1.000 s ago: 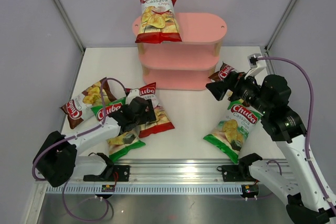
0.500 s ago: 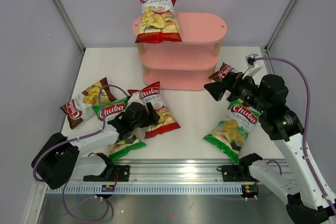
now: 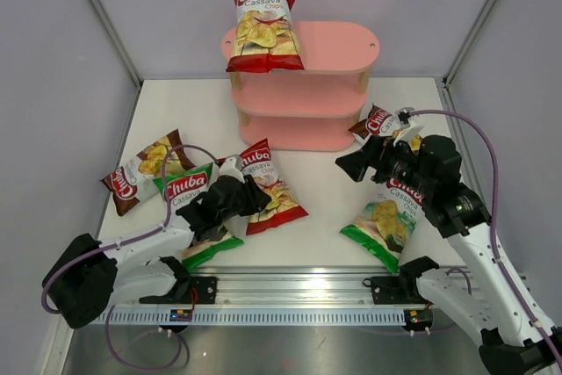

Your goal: Place and organize the chips bags onto the shelf

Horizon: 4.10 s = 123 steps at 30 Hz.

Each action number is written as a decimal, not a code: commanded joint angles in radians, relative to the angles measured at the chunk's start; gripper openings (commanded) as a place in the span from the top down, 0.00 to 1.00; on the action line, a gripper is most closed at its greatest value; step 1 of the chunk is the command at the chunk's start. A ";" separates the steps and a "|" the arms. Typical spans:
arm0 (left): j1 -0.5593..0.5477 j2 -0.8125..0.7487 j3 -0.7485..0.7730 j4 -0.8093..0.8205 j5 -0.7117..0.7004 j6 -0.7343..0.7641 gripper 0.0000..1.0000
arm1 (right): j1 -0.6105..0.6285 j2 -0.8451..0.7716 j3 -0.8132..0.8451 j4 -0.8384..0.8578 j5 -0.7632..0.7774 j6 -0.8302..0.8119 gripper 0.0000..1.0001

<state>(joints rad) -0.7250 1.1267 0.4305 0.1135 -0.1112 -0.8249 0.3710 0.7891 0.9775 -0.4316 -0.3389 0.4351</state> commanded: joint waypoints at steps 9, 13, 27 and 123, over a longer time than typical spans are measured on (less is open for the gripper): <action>-0.119 -0.209 0.001 0.068 0.028 -0.092 0.75 | 0.000 -0.036 -0.306 0.134 -0.248 0.083 0.01; -0.169 -0.257 0.024 0.078 -0.011 -0.099 0.76 | 0.002 -0.037 -0.381 0.224 -0.333 0.161 0.01; -0.335 -0.328 0.053 0.181 -0.200 -0.091 0.77 | 0.083 0.039 -0.559 0.587 -0.500 0.430 0.01; -0.338 -0.570 0.278 -0.693 -0.205 0.233 0.01 | -0.455 1.053 1.184 0.196 -0.862 0.416 0.82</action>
<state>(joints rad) -1.0657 0.5426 0.6682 -0.6132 -0.3321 -0.6094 -0.0895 1.8469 2.1216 -0.4664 -1.0710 0.6907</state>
